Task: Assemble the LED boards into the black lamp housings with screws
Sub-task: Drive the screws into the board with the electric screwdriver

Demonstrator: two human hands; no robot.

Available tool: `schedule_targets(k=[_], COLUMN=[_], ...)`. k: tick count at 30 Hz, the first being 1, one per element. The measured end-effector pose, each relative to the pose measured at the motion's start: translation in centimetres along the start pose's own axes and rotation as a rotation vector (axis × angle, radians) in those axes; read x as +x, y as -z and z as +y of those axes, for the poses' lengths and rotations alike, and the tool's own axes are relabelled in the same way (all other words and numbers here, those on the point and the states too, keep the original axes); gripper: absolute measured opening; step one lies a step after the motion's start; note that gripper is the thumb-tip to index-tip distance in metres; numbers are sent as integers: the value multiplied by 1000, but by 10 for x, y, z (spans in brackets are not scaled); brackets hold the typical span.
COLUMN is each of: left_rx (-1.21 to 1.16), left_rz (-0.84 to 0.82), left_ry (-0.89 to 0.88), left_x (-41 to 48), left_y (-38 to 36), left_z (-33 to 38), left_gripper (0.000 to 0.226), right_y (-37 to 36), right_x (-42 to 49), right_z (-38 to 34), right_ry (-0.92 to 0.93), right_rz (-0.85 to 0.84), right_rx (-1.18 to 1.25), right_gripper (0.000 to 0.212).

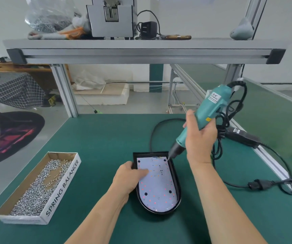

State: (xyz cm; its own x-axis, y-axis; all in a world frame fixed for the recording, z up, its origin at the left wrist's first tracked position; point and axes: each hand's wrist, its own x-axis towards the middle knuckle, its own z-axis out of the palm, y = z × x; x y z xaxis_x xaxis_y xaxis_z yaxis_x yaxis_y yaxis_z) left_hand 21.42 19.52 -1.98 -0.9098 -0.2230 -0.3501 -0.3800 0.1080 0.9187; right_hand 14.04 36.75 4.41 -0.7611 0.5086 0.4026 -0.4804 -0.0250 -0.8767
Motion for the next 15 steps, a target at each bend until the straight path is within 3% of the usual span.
schedule_targets(k=[12, 15], left_rx=[17, 37], left_rz=[-13, 18], left_ry=[-19, -22], left_x=[-1, 1], left_y=[1, 0], left_z=[-1, -3], left_gripper=[44, 41], right_y=[103, 113], right_x=[26, 27], right_z=[53, 63], right_ry=[-398, -440], right_rz=[117, 147], right_rx=[-338, -473], right_gripper=[31, 42])
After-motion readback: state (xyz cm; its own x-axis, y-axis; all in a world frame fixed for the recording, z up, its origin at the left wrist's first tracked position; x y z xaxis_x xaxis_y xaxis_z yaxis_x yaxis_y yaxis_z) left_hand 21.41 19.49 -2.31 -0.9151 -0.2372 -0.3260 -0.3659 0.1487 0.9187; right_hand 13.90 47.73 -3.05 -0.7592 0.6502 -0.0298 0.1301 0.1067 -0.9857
